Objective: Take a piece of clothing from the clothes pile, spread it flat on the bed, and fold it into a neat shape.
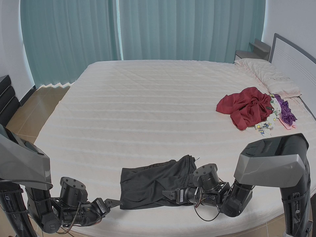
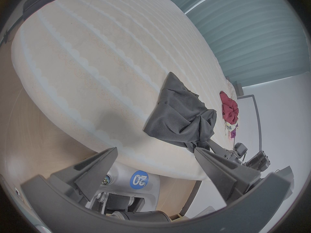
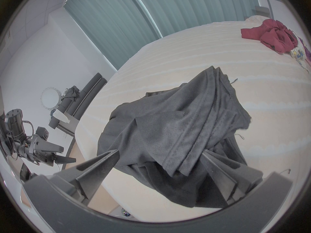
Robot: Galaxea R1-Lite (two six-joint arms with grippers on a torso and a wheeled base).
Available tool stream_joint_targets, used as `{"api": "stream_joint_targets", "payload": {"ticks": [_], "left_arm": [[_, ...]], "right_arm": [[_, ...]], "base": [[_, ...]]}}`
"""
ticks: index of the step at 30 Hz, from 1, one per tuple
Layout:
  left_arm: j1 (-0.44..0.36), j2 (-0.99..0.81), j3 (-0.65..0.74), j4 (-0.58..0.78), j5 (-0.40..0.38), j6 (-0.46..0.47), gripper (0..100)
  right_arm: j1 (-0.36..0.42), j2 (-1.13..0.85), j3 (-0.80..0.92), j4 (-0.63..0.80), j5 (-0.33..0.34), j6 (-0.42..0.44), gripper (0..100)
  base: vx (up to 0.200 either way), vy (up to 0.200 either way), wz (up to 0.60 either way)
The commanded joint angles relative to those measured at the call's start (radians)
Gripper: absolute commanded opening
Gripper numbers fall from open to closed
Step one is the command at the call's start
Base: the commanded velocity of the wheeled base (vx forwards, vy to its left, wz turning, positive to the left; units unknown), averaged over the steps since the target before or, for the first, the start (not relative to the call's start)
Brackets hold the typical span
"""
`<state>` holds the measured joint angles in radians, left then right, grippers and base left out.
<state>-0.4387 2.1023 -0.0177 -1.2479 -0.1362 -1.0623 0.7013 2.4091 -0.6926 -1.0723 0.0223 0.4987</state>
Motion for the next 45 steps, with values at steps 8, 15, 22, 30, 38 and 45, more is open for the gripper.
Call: {"api": "stream_joint_targets", "payload": {"ticks": [8, 15, 22, 30, 38, 45], "left_arm": [[0.000, 0.002, 0.010, -0.001, 0.000, 0.001, 100], [0.000, 0.002, 0.010, -0.001, 0.000, 0.001, 100], [0.000, 0.002, 0.007, -0.001, 0.000, 0.001, 100], [0.000, 0.002, 0.007, -0.001, 0.001, -0.001, 100], [0.000, 0.004, 0.005, -0.001, 0.001, 0.001, 100], [0.000, 0.004, 0.007, -0.001, 0.004, 0.001, 100]], "right_arm": [[-0.002, 0.045, -0.013, -0.005, -0.007, -0.075, 0], [-0.019, 0.018, 0.071, -0.103, -0.024, -0.086, 0], [-0.066, -0.051, 0.162, -0.127, 0.001, -0.094, 0], [-0.121, -0.127, 0.185, -0.075, 0.051, -0.172, 0], [-0.177, -0.122, 0.265, -0.061, 0.102, -0.230, 0], [-0.207, -0.096, 0.272, -0.054, 0.103, -0.267, 0]], "base": [[0.000, 0.000, 0.00], [0.000, 0.000, 0.00], [0.000, 0.000, 0.00], [0.000, 0.000, 0.00], [0.000, 0.000, 0.00], [0.000, 0.000, 0.00]]}}
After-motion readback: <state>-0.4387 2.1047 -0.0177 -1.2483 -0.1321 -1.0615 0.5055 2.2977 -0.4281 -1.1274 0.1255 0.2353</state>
